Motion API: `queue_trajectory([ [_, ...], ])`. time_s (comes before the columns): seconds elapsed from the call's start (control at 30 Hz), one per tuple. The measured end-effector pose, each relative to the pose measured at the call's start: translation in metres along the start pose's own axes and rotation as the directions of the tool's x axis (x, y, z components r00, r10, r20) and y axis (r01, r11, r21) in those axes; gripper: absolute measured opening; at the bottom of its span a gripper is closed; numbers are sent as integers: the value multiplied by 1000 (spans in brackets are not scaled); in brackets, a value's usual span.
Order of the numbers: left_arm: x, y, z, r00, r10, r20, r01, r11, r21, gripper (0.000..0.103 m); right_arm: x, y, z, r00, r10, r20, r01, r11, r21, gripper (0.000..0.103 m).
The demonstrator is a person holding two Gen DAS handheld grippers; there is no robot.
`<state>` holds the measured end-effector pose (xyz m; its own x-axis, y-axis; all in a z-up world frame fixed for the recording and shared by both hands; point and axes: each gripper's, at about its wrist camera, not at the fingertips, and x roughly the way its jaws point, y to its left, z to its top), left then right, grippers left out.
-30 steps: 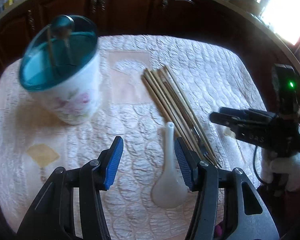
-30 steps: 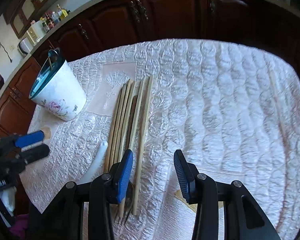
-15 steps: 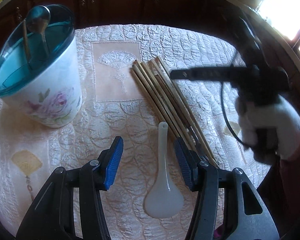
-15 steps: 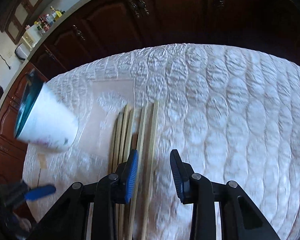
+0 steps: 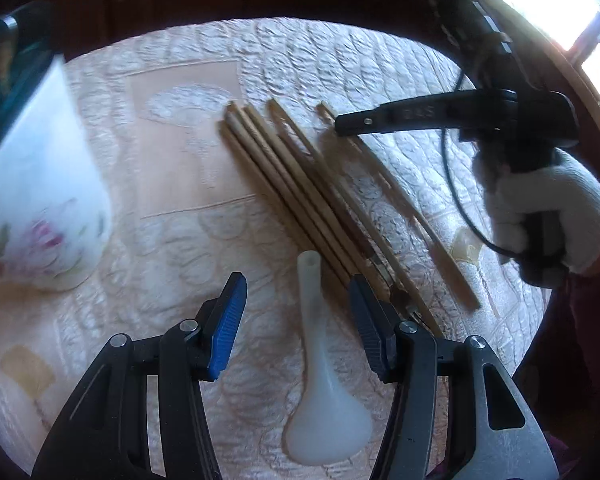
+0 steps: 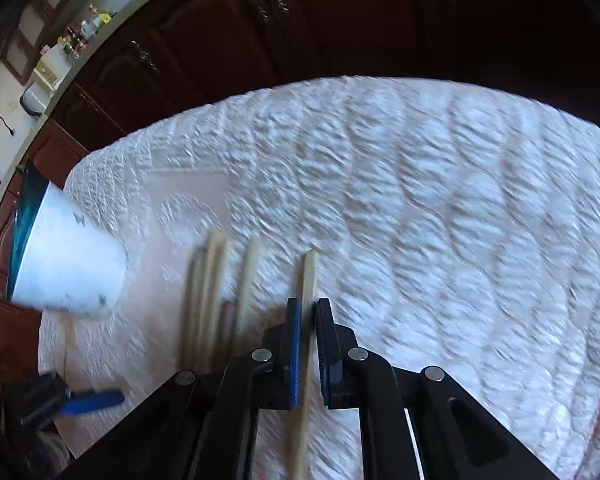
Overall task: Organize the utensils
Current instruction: 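Grasp a wooden chopstick with the right gripper while the left grasps the white ceramic spoon, then lift the chopstick with the right gripper while the left lifts the ceramic spoon toward the cup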
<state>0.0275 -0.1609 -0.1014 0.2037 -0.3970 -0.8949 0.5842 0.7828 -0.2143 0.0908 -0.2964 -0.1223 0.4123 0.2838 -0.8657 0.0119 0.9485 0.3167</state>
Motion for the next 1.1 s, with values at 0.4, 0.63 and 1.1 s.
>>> queue_trajectory([
  [0.4, 25, -1, 24, 997, -54, -57, 56, 998, 28, 20, -20, -29, -24, 999, 26, -31, -26, 1000, 4, 6],
  [0.63, 27, -9, 23, 997, -43, -61, 47, 996, 71, 13, -11, -16, -16, 999, 24, -36, -24, 1000, 5, 7],
  [1.1, -39, 24, -6, 998, 18, 65, -15, 999, -44, 12, -36, 11, -8, 997, 49, 56, -48, 999, -13, 6],
])
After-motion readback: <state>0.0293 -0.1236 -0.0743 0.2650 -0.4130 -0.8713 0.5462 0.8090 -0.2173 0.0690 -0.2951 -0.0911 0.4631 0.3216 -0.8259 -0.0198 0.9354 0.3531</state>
